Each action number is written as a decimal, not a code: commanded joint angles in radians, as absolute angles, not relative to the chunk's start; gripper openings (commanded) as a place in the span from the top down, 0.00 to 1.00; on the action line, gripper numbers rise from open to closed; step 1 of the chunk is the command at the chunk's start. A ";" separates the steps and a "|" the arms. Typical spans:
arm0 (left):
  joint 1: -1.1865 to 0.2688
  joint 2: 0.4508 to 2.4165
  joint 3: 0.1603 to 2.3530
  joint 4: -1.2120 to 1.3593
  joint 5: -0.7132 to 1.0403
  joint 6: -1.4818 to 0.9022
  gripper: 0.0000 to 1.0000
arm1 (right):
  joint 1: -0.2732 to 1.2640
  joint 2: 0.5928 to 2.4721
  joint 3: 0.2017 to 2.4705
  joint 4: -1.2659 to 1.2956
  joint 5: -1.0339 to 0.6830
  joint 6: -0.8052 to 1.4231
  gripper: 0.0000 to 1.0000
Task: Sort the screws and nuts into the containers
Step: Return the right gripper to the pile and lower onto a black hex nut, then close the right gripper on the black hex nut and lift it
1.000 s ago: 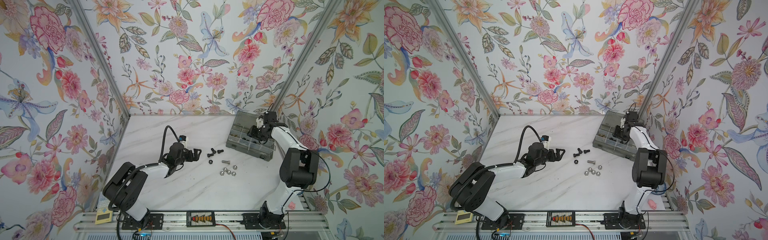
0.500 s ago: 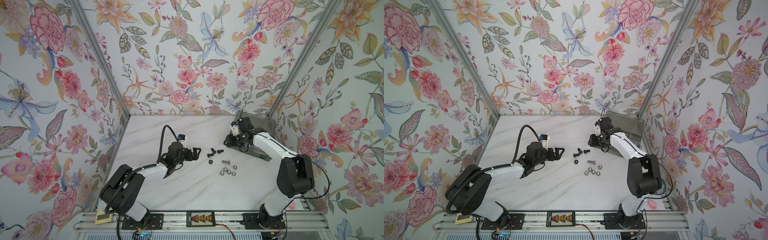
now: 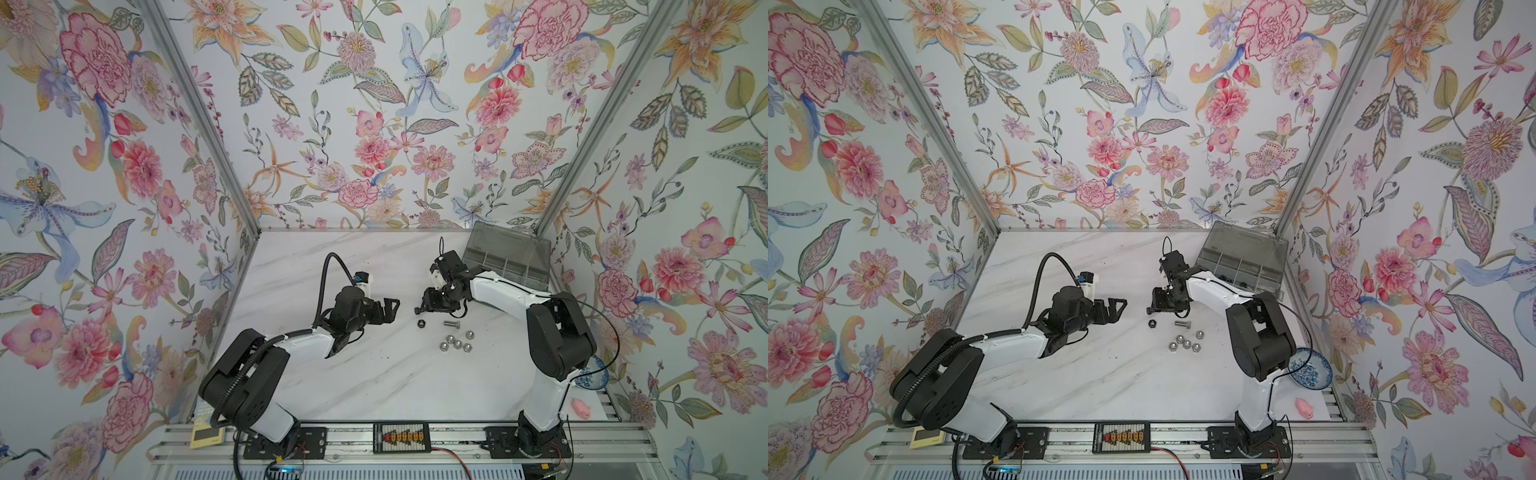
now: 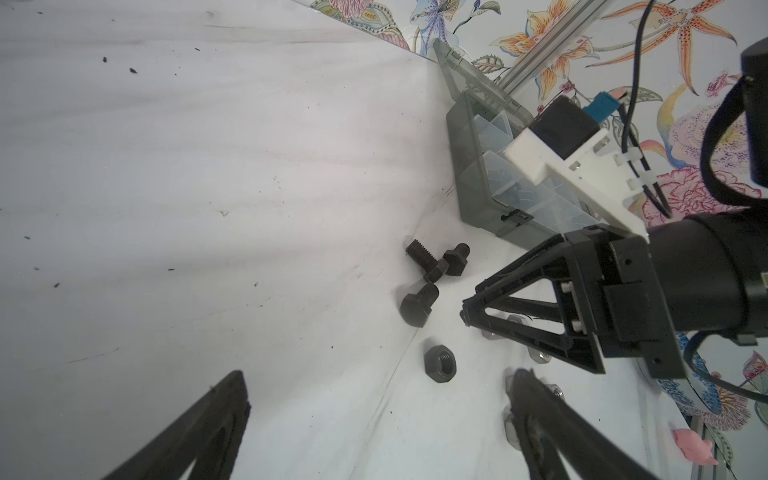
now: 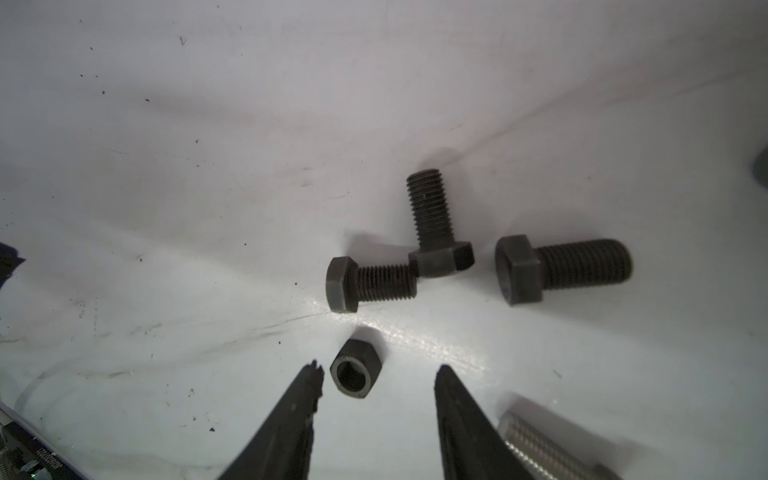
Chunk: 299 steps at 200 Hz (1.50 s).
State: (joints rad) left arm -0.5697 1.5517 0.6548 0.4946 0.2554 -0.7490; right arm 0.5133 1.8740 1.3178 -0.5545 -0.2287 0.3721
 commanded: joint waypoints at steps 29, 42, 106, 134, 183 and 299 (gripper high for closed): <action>-0.556 1.523 0.635 0.517 0.258 -0.757 0.01 | 0.580 1.919 1.317 -0.548 -0.157 0.433 0.52; -0.555 1.525 0.631 0.520 0.259 -0.759 0.01 | 0.593 1.931 1.318 -0.548 -0.138 0.440 0.52; -0.549 1.522 0.625 0.531 0.266 -0.762 0.01 | 0.623 1.954 1.302 -0.549 -0.073 0.475 0.53; -0.549 1.528 0.623 0.537 0.271 -0.765 0.01 | 0.630 1.962 1.300 -0.552 -0.066 0.480 0.55; -0.548 1.527 0.621 0.539 0.272 -0.766 0.01 | 0.640 1.975 1.302 -0.567 -0.048 0.487 0.58; -0.545 1.531 0.618 0.542 0.273 -0.767 0.01 | 0.687 1.998 1.290 -0.593 -0.004 0.504 0.64</action>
State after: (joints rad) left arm -0.5552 1.5497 0.6296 0.5190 0.2588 -0.7605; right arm 0.6769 1.9621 1.3132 -0.5503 -0.0174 0.4877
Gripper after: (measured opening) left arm 0.995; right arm 0.359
